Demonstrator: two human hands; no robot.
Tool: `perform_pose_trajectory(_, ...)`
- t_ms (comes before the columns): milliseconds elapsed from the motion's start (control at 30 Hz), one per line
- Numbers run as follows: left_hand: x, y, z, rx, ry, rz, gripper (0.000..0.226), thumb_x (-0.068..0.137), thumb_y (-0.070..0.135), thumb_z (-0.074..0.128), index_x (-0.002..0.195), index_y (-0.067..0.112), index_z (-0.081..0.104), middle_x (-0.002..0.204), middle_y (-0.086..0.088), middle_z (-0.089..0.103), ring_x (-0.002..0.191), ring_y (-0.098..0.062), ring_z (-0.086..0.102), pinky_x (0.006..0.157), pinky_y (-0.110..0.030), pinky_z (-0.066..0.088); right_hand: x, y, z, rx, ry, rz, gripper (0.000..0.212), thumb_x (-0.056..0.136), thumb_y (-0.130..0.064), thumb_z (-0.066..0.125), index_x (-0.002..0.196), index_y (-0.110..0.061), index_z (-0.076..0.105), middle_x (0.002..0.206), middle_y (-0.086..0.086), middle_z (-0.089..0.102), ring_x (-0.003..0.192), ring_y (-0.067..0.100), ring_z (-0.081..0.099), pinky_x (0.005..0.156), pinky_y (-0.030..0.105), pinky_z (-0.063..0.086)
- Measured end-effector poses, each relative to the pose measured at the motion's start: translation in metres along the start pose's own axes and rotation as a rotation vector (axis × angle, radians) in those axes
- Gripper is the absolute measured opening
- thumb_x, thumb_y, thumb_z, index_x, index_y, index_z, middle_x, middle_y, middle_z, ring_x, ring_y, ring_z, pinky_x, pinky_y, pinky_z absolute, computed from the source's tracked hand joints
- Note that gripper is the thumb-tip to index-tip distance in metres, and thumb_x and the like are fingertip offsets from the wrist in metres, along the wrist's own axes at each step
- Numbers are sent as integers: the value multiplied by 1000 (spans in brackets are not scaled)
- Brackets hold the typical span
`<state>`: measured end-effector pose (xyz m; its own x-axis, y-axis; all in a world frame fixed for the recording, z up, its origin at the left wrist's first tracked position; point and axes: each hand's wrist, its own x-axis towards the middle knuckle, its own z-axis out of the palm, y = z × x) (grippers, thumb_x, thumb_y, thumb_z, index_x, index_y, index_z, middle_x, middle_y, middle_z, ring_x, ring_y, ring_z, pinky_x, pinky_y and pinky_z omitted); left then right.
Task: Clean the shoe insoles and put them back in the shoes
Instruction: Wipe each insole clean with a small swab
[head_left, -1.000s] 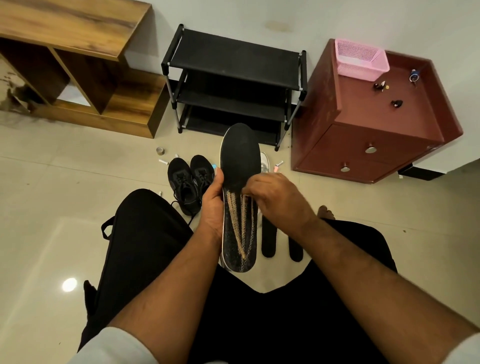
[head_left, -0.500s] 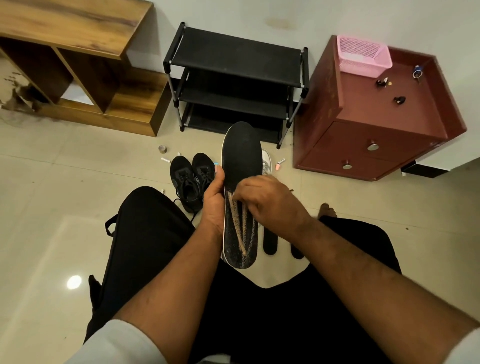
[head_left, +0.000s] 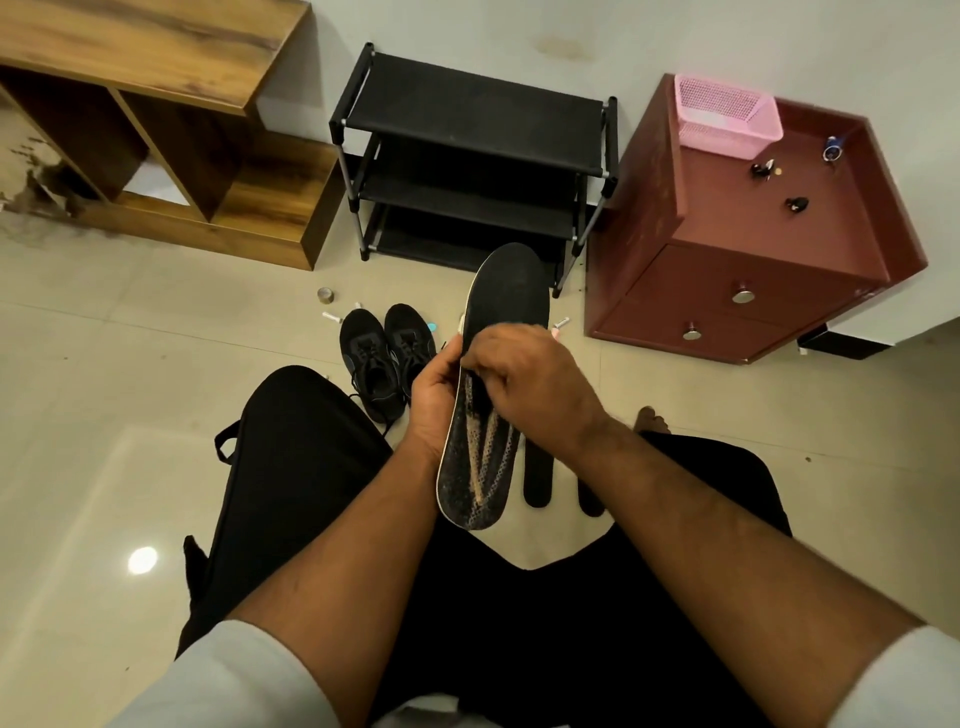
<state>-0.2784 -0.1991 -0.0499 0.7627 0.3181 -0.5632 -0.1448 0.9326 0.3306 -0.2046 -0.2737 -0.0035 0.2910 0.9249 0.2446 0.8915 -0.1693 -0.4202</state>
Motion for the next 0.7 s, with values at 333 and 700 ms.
perform_pose_trajectory(333,4,3,-2,31,-34,14,47,98,38,47,90,2,76,90,-17,72,82,-25,72,81,-33,58,-19,-5,9,56,-65,-9,13,82,-8,63,91,-12,71,89,2,68,84,13,61,83,34,50)
perform_pose_trajectory(700,0,6,-2,62,-41,22,68,103,42,34,69,4,79,78,-15,74,70,-21,73,67,-28,60,-28,-21,15,83,-96,-21,12,83,-8,62,89,-10,71,89,2,68,84,14,61,83,30,49)
